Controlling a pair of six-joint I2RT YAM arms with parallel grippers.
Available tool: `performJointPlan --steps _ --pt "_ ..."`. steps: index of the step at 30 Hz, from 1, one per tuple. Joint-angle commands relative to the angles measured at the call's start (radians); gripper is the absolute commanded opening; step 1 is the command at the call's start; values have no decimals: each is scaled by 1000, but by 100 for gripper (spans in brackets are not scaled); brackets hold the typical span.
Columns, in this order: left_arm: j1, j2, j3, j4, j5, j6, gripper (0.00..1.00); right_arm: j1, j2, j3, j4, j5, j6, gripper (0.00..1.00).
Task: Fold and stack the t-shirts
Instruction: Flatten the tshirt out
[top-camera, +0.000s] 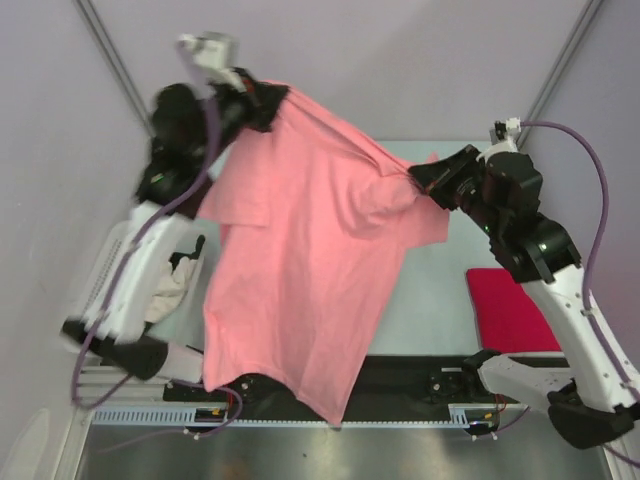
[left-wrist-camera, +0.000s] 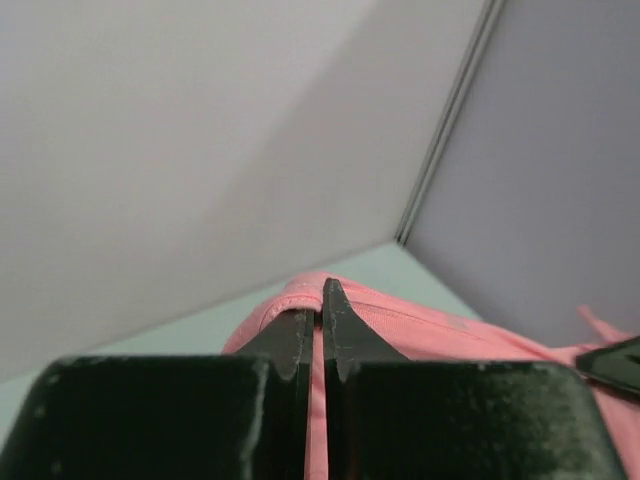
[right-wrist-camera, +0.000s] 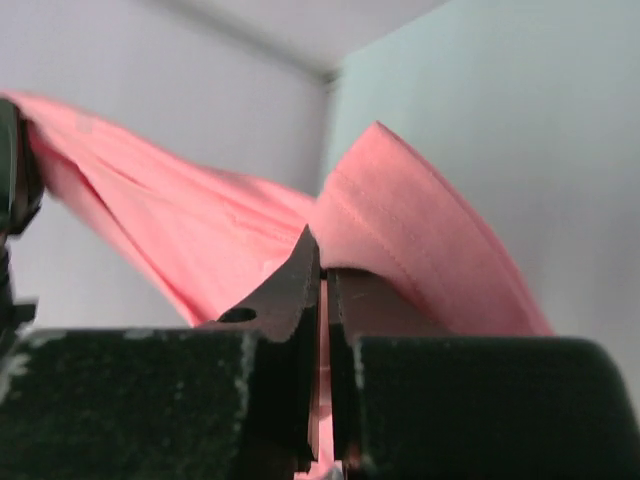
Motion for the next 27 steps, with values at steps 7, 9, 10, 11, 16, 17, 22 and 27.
performJointPlan --steps 7,9,10,11,16,17,22,27 --pt "30 784 252 143 -28 -33 3 -564 208 -249 -119 -100 -44 0" --pt "27 958 391 53 -25 -26 18 -567 316 -245 -90 -37 -90 0" --pt "28 999 510 13 -33 -24 20 -569 358 -229 -92 -28 -98 0" --pt "28 1031 552 -44 -34 -21 30 -587 455 -213 -105 -28 -101 0" --pt "27 867 375 -136 -118 17 51 -599 696 -61 -266 29 -219 26" --pt "27 816 308 -136 -114 20 55 -627 698 -76 -264 41 -245 30" --pt "25 492 -206 -162 -68 -58 62 -696 649 -183 -229 108 -316 56" --pt "-87 157 -618 -181 -85 -174 64 -618 560 -247 -247 190 -414 74"
